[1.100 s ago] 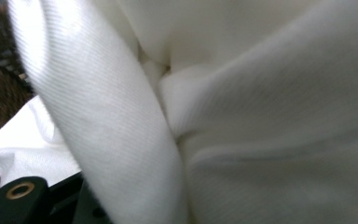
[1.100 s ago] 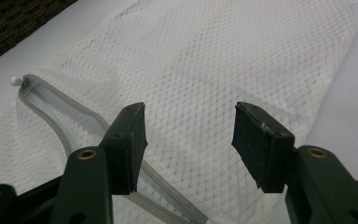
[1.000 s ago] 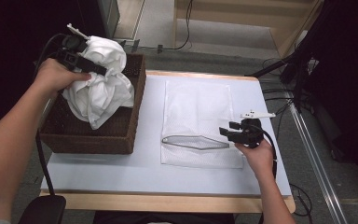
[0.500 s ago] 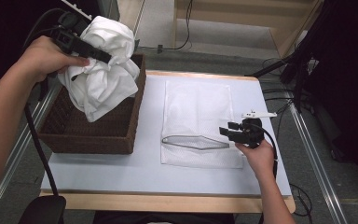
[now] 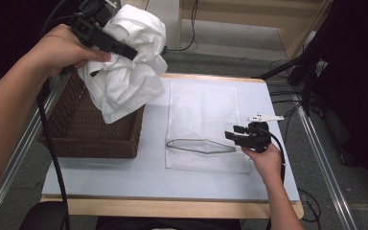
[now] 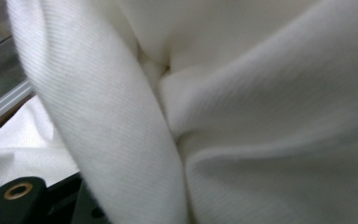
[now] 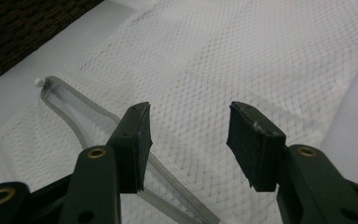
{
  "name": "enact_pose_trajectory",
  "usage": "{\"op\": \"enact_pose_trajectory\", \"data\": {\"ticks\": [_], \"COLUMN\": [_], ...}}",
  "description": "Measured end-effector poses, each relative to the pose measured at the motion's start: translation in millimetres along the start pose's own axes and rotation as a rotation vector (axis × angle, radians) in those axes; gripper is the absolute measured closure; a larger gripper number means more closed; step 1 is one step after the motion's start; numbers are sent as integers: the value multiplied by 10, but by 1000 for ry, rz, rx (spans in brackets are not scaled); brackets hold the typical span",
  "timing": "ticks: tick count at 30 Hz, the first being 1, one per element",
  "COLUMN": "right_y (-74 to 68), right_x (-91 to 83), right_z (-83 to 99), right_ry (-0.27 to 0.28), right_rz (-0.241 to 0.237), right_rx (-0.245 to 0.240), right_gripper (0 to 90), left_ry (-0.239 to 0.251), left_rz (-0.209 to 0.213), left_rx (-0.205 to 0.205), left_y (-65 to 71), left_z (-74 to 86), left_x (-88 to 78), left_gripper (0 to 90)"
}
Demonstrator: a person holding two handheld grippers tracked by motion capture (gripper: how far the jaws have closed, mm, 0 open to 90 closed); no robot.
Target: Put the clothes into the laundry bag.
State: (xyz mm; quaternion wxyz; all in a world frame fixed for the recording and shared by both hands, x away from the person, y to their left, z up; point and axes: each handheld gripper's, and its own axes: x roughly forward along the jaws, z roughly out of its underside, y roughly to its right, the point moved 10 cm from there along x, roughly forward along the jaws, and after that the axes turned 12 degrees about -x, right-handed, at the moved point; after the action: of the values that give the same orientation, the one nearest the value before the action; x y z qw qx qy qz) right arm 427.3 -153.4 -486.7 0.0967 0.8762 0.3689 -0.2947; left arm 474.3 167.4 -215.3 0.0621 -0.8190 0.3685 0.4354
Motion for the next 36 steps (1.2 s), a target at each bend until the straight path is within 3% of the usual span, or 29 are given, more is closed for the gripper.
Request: {"op": "enact_pose_trajectory", "data": {"ticks": [11,17,21,24,30,36], "right_y": [1,-3,-3,-23,-70,-190], "right_x": [-16,-24,-27,-12,44,151], "right_z": [3,15,12,23,38,74], "right_ry": [2,2,10,5,-2,-25], "right_rz": [1,1,-3,-7,-21,-60], "right_rx": [-17,-11,-12,-15,-37,-71], "right_gripper": [506,512,511,506,498,480], "left_ry": [-22,-48,-50,-48,-59,-49], "left_rz": [114,163,195,215,228,240], "left_rx": [71,44,52,46,81,66], "left_y": [572,776,907,1000,1187,1312], "left_z": [-95,49,194,281,424,555], "left_x": [243,429,497,491,370,233], "left_gripper": [499,499,498,496,492,489]}}
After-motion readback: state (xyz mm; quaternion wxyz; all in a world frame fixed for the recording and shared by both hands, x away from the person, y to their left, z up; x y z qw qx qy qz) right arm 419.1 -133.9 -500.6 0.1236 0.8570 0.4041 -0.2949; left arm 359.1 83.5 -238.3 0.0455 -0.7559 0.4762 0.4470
